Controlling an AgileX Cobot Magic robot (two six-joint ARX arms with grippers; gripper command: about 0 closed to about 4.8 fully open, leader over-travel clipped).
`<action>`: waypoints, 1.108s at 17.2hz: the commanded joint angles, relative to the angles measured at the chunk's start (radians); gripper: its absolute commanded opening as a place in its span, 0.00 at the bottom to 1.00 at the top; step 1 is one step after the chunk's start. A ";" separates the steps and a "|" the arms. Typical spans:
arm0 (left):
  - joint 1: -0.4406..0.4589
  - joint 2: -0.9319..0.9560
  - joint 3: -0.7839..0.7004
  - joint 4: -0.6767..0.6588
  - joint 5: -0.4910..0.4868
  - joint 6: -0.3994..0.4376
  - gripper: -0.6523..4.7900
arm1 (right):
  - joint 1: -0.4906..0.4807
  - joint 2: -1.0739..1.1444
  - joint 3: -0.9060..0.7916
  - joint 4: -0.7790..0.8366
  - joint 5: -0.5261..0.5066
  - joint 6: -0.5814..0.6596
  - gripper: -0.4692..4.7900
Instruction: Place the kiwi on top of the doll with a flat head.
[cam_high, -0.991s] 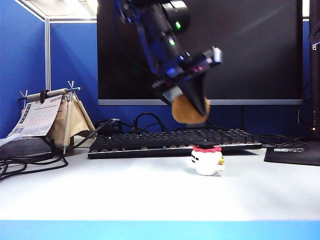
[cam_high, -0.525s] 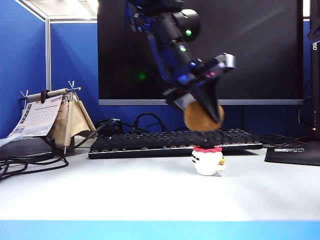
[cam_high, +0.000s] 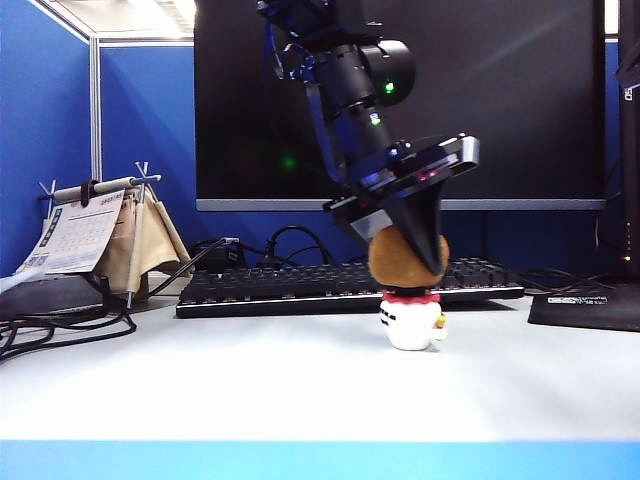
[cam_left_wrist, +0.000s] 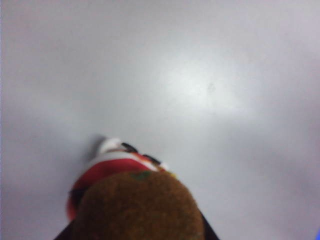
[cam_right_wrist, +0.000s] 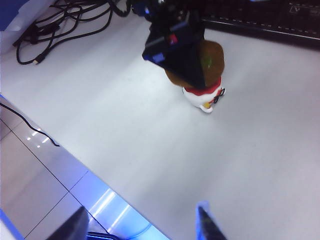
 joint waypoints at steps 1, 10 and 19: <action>0.003 -0.002 0.003 0.006 -0.013 0.013 0.11 | -0.001 0.000 0.000 0.013 -0.002 -0.004 0.61; 0.010 0.000 0.010 0.060 -0.010 0.012 0.11 | -0.001 0.000 0.000 0.013 -0.002 -0.004 0.61; 0.011 0.002 0.010 0.027 -0.009 0.004 0.11 | -0.001 0.001 -0.012 0.026 -0.005 -0.003 0.61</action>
